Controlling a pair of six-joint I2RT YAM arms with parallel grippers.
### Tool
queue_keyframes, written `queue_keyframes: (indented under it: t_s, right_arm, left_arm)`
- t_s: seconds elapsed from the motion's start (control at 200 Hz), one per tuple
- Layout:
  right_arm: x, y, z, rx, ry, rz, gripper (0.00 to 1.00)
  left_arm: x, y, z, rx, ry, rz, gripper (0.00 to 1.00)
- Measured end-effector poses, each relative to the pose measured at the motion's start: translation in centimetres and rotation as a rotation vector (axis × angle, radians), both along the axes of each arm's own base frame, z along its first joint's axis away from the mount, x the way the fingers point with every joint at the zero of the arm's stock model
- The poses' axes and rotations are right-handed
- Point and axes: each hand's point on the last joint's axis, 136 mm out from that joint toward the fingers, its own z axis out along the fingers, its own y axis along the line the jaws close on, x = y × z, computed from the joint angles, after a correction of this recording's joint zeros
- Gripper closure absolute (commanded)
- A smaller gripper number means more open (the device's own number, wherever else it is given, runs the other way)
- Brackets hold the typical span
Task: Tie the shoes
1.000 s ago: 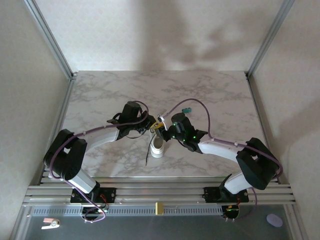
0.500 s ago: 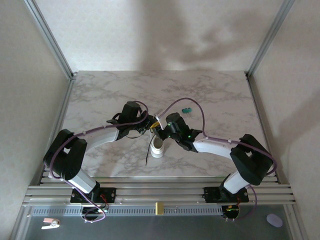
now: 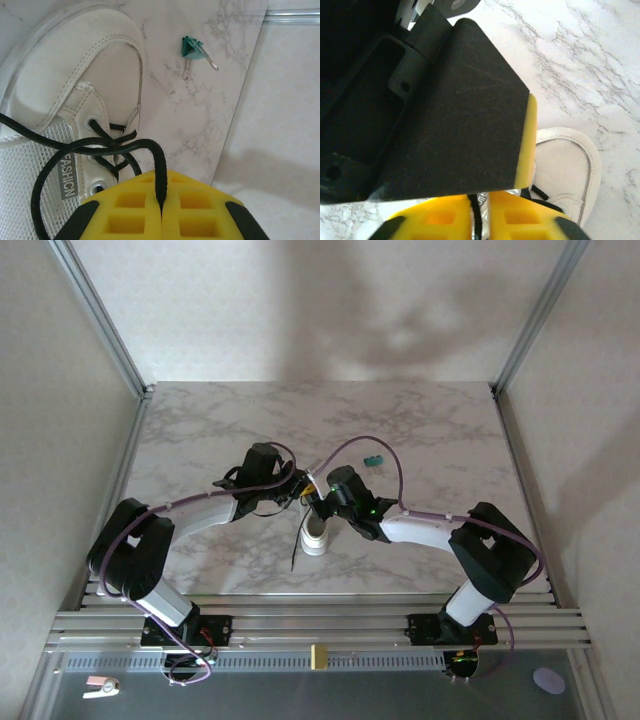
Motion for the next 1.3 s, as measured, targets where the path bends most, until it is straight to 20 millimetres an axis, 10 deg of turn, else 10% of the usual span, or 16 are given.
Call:
queue_keyframes:
  t_s: [0.165,0.49,0.781,1.061,1.301]
  right_arm:
    - [-0.1,0.1,0.1,0.007,0.002,-0.005,1.00]
    - [0.1,0.0,0.2,0.052,0.046,-0.042,1.00]
    - [0.6,-1.1,0.5,0.181,0.156,-0.074,1.00]
    - [0.7,-1.4,1.0,0.261,0.238,-0.048,1.00]
    - [1.2,-2.7,0.8,0.269,0.282,-0.058,1.00]
  left_arm:
    - [0.1,0.1,0.0,-0.003,-0.001,0.006,1.00]
    - [0.2,1.4,2.0,0.054,-0.084,0.016,0.47]
    - [-0.7,6.7,5.3,0.258,-0.279,0.112,0.60]
    - [-8.3,7.7,-3.0,0.379,-0.252,-0.048,0.68]
    - [-9.7,5.2,-2.8,0.394,-0.378,-0.187,0.79]
